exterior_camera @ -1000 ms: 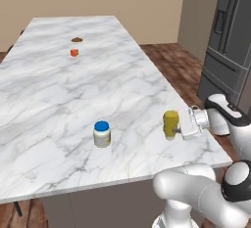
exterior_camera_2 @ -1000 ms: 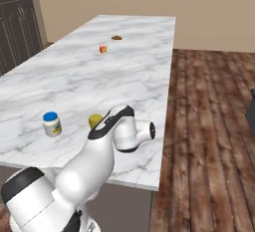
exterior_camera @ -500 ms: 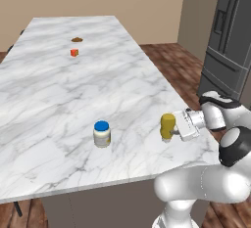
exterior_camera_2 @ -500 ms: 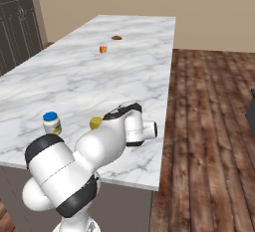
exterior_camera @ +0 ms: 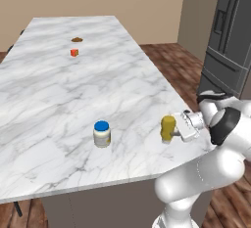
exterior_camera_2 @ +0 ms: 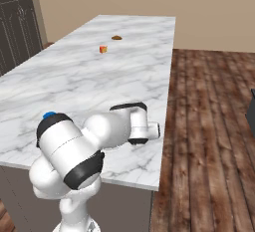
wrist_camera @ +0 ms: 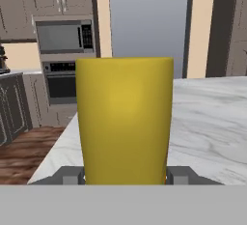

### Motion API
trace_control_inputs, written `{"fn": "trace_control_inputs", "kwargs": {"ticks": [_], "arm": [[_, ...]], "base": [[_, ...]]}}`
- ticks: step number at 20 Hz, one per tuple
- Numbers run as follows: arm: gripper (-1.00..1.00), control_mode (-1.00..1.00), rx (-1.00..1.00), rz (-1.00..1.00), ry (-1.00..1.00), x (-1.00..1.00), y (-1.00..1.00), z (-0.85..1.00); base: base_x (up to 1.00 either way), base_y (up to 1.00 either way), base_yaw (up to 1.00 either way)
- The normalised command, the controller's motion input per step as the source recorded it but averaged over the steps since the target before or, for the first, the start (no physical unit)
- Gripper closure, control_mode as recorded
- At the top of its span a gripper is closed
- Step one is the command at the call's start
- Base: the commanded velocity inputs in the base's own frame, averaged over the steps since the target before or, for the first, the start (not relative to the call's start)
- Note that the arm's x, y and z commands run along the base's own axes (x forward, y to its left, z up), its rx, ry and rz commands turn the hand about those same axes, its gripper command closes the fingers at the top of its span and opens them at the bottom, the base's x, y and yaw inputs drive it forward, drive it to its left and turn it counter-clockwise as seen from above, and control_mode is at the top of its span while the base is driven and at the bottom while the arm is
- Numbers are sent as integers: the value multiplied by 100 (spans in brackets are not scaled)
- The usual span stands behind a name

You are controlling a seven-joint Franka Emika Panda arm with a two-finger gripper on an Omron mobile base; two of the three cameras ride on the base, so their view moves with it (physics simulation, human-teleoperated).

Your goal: Move the mayonnaise and mustard from the cabinet to the dining counter.

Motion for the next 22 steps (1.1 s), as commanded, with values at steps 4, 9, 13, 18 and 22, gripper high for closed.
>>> {"fn": "trace_control_inputs", "kwargs": {"ticks": [4,9,13,18,22], "arm": [[100,-100,0,0,-1,0,0,-27],[100,-100,0,0,0,0,0,-22],[100,-100,0,0,0,0,0,-25],[100,-100,0,0,0,0,0,-28],[100,-100,0,0,0,0,0,-25]], "base": [[0,0,0],[0,0,0],[0,0,0],[0,0,0],[0,0,0]]}}
